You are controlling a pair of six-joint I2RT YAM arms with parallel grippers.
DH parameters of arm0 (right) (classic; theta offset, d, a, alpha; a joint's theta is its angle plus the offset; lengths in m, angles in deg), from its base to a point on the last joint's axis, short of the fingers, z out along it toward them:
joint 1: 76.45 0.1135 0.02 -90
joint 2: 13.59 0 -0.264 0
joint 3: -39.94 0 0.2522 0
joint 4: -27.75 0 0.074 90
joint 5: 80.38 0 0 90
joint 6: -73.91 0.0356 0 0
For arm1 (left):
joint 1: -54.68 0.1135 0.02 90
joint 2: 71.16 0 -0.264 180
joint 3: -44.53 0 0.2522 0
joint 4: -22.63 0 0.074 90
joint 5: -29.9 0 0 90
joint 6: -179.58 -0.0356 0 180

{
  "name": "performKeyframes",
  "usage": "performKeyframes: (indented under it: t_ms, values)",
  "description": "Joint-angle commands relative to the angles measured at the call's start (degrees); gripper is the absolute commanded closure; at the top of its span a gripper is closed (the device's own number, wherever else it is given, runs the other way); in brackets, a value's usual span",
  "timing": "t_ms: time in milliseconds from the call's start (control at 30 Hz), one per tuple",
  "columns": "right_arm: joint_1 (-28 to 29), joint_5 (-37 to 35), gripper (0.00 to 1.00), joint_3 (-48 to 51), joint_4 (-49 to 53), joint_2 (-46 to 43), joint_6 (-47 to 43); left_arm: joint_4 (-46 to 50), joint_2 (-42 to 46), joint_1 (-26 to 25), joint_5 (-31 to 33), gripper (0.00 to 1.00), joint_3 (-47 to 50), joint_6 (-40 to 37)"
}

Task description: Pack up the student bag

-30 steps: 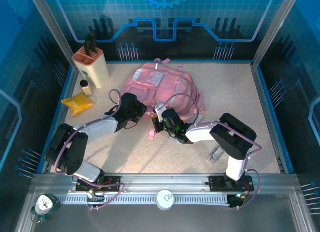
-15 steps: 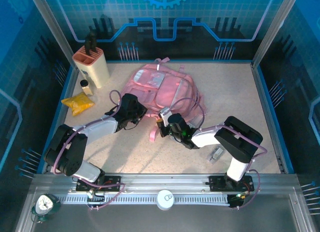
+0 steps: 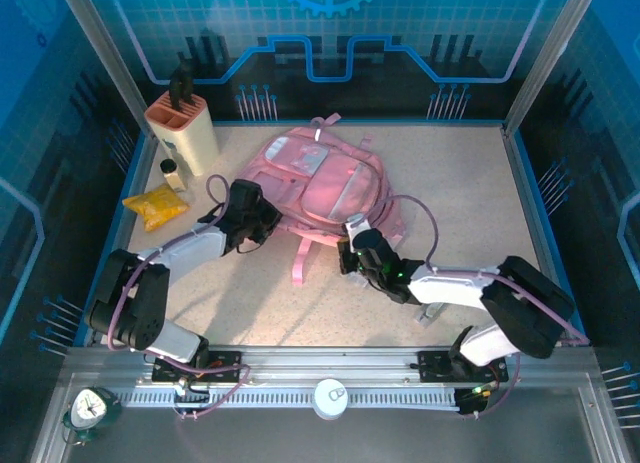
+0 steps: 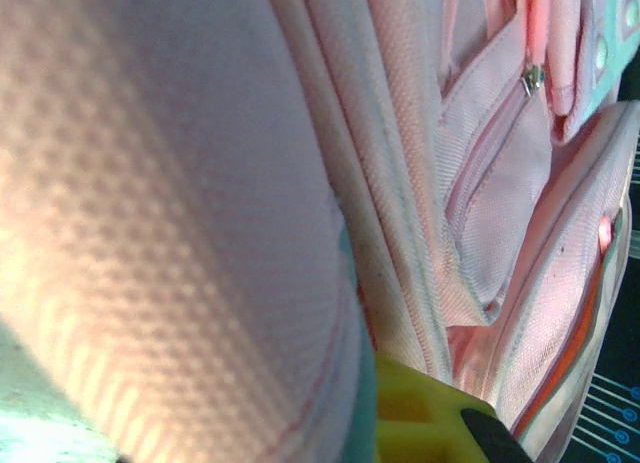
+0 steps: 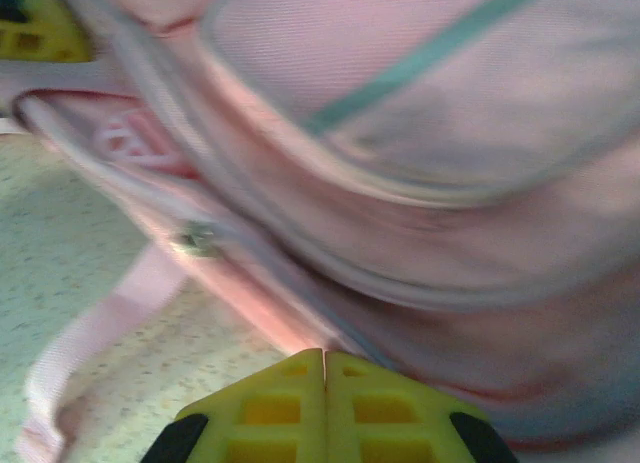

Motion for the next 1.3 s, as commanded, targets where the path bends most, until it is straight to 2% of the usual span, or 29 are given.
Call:
performKeyframes:
  t_ms: [0,100,233,367,467,567,633,700,800,867,1000,1067,1133,1267]
  values:
    - [-3.14,-6.13,1.00,1.43,11.39,-3.69,4.56,0.77,-1.03,2.04,0.74,1.00,-4.96,-4.98]
    - [-4.60,-6.29,1.00,0.79,13.85,-5.39,4.18,1.76,-4.00,3.65,-1.21,1.00,-7.79,-6.75]
    - [-2.71,-5.89,1.00,-1.14,15.36,-4.92,2.35,2.40,-6.89,4.16,-3.04,1.00,-10.46,-8.84]
    - [-2.06,0.89,1.00,-1.75,13.00,-4.26,1.46,-0.87,-5.84,3.88,-5.07,1.00,-8.24,-6.05]
    - [0.77,1.96,1.00,-4.81,16.45,-3.15,4.56,-1.73,-4.63,2.23,-4.76,1.00,-7.32,-4.98]
    - [3.53,5.16,0.87,-5.60,15.58,-2.24,6.14,-1.11,-3.83,1.11,-4.80,1.00,-7.39,-4.31]
    - [4.31,7.11,0.72,-6.34,16.03,-1.48,8.21,-1.59,-2.88,0.35,-3.93,1.00,-6.81,-3.86]
    - [5.06,7.66,0.63,-7.14,16.56,-0.34,10.79,-0.83,-2.41,-0.39,-3.66,1.00,-6.87,-3.48]
    - [5.29,11.22,0.49,-6.90,11.26,1.96,12.87,-1.16,-1.60,-1.56,-3.37,1.00,-6.70,-2.98]
    - [5.41,12.63,0.48,-7.30,7.93,3.38,13.91,-1.09,-1.13,-2.24,-2.69,1.00,-6.43,-2.66]
    - [5.79,8.29,0.40,-7.61,1.75,6.65,14.45,-1.43,-0.50,-3.17,-2.65,1.00,-6.07,-1.86]
    - [4.19,5.40,0.36,-7.30,-0.74,8.09,16.19,-1.58,-0.11,-3.75,-2.24,1.00,-5.90,-1.85]
    - [2.45,7.09,0.37,-6.19,-8.00,9.69,15.97,-1.13,-0.04,-4.23,-1.89,1.00,-6.04,-1.90]
    - [1.79,2.11,0.37,-7.75,-10.47,11.64,12.61,-1.11,-0.16,-4.84,-1.83,1.00,-6.00,-1.74]
